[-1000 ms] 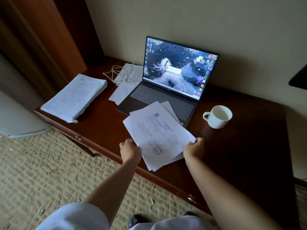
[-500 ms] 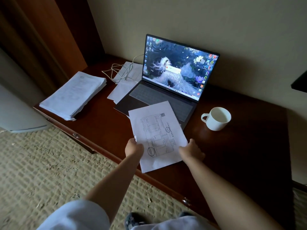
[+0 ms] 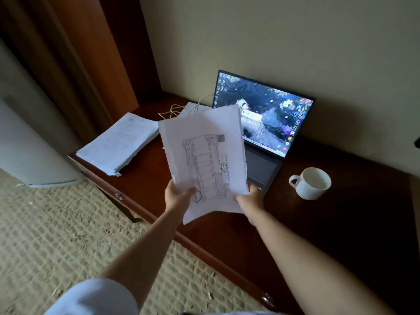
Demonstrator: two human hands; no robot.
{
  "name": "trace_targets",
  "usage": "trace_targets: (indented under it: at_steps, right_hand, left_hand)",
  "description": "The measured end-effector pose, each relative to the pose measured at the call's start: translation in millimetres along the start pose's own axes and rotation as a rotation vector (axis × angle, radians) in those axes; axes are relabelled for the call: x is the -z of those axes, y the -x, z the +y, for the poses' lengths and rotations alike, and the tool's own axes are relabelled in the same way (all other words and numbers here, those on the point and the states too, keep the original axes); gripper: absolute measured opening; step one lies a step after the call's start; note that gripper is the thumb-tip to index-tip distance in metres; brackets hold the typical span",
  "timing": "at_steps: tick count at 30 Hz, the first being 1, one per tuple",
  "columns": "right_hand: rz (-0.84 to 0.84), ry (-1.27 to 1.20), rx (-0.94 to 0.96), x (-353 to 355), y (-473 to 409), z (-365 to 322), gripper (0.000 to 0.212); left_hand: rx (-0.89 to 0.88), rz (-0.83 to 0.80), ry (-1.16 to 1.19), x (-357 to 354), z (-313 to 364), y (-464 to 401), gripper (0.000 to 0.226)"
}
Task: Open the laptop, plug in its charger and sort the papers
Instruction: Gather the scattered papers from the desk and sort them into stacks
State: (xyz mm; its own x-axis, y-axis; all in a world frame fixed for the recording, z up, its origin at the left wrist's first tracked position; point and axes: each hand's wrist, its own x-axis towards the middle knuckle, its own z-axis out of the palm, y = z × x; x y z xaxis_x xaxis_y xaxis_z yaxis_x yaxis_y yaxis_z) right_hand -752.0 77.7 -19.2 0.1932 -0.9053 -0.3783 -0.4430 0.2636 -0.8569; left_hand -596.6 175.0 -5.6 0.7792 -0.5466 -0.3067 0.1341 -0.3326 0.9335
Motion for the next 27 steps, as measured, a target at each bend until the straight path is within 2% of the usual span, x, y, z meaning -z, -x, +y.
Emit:
trace_targets:
  at_steps: [3,8,10,13,15,18,21,23,27]
  right_hand:
    - [-0.044,0.007,-0.038,-10,0,-10,0.038]
    - [0.082,-0.084,-0.068,-26,0,-30,0.015]
    - [0.086,-0.188,-0.038,-33,3,-43,0.018]
    - [0.05,-0.288,0.015,-45,15,-50,0.039]
    - [0.055,-0.311,0.01,-57,22,-47,0.048]
    - [0.101,-0.358,0.013,-75,25,-54,0.042]
    - [0.113,-0.294,0.018,-94,24,-58,0.045]
    - [0.089,-0.168,0.021,-110,23,-51,0.048]
    - [0.101,-0.026,0.073,-134,14,-62,0.028]
  left_hand:
    - [-0.03,-0.024,0.01,16,9,-8,0.056]
    - [-0.013,-0.06,0.074,33,21,-22,0.026]
    - [-0.03,-0.085,0.122,40,32,-27,0.032]
    - [-0.085,-0.099,0.122,52,33,-31,0.043]
    - [-0.095,-0.104,0.107,60,28,-33,0.035]
    - [-0.112,-0.128,0.113,70,34,-46,0.03]
    - [-0.111,-0.196,0.087,81,38,-55,0.032]
    - [-0.123,-0.215,0.07,86,36,-61,0.025]
    - [-0.144,-0.132,0.144,94,47,-77,0.014]
